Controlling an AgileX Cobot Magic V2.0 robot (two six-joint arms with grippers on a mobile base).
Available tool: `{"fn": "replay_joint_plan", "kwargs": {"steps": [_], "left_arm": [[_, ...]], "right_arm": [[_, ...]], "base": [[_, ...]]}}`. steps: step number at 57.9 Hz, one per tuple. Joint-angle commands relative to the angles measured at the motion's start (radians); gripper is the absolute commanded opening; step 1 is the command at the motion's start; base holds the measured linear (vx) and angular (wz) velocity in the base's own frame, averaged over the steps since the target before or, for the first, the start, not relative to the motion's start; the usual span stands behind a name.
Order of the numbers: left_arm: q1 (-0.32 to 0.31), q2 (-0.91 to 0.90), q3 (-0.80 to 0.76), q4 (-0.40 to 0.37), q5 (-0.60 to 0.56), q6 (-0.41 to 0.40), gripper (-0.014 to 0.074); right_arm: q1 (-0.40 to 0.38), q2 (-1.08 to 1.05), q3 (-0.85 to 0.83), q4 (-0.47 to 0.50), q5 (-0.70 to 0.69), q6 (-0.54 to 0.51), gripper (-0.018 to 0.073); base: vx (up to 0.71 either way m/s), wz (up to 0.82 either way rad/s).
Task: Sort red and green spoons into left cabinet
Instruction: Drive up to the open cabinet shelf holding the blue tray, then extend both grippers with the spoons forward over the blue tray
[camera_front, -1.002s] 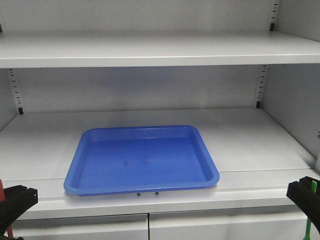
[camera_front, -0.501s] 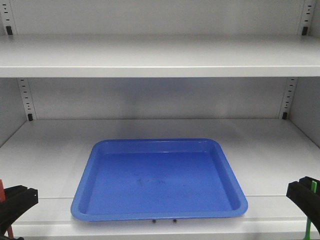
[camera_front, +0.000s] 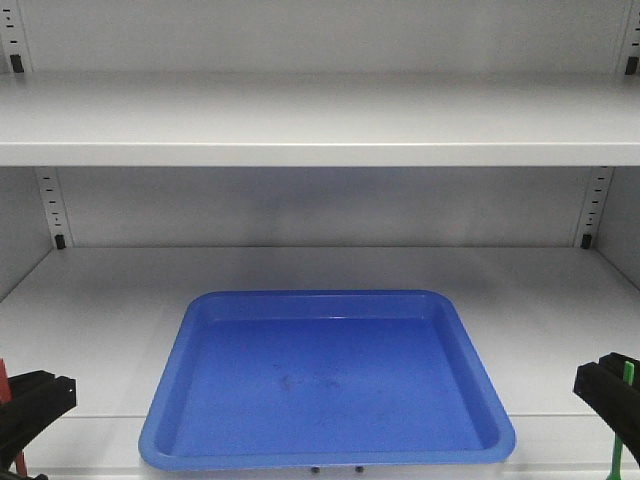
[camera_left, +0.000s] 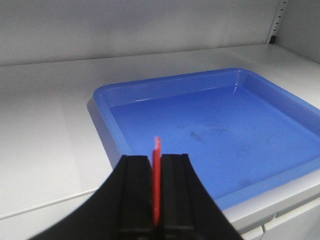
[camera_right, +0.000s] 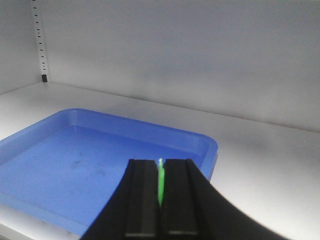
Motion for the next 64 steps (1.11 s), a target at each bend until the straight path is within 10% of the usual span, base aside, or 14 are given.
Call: {"fn": "replay_joint_plan", "kwargs": {"steps": [1, 64], "left_arm": [[-0.004, -0.008, -0.031, -0.006, -0.083, -0.001, 0.0000], [-0.007, 0.016, -0.037, -0.066, -0.136, -0.010, 0.0000]], "right_arm": [[0.003, -0.006, -0.030, -0.002, -0.080, -0.006, -0.0001], [0.003, -0.006, -0.030, -0.002, -0.119, -0.002, -0.0001]], "base": [[0.01, 0.00], [0.00, 0.00]]}}
